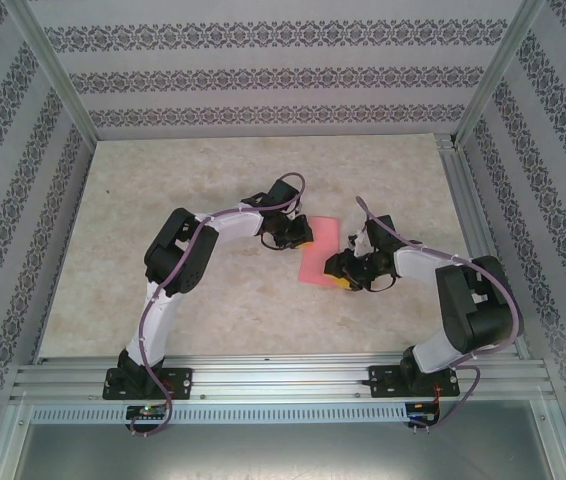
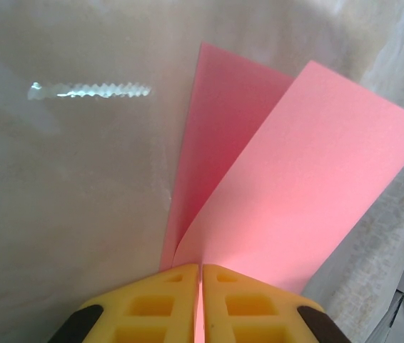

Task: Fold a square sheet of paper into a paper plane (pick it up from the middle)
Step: Fold the square sheet of paper in half at the center of the table.

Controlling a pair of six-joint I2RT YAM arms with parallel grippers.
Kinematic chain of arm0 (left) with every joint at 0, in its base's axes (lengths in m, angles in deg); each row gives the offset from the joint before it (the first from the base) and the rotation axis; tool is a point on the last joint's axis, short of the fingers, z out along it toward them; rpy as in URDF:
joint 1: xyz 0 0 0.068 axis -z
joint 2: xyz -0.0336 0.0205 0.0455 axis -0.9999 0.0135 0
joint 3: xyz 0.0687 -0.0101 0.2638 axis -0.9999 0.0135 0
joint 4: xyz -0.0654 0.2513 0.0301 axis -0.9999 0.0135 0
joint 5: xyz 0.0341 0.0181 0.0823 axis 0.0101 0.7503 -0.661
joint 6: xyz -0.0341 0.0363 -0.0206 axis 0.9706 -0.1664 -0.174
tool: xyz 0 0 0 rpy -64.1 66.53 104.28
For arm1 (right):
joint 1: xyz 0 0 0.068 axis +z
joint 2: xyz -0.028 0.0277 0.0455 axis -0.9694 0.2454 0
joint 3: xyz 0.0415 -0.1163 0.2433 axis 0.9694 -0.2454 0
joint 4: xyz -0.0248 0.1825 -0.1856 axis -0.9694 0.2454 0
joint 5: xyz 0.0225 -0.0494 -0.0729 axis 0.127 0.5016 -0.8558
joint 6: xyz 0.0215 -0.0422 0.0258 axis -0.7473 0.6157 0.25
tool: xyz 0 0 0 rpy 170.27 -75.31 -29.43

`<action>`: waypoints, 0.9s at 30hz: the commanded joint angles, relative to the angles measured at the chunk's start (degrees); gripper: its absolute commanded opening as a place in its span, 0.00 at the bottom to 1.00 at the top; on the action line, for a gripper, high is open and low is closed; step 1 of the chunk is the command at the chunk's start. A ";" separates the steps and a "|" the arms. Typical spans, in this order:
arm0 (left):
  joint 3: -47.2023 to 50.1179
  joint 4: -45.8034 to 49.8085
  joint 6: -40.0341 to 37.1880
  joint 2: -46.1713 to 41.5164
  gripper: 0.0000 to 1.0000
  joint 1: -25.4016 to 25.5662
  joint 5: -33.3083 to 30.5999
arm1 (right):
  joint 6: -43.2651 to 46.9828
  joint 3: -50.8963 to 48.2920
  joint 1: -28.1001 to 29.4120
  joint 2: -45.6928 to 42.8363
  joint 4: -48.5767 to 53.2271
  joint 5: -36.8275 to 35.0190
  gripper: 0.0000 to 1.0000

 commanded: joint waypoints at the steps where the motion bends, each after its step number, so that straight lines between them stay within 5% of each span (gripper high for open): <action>1: -0.73 2.31 -1.34 2.21 0.13 0.76 -0.50 | 2.94 3.82 0.78 -3.00 6.32 -4.22 0.44; 18: -0.80 1.96 -1.30 2.52 0.13 0.80 -0.10 | 3.72 3.05 4.51 5.66 5.77 -7.03 0.44; 27: -0.80 2.24 -1.39 2.39 0.13 0.82 -0.15 | 4.34 10.03 1.68 -0.98 9.08 -6.94 0.45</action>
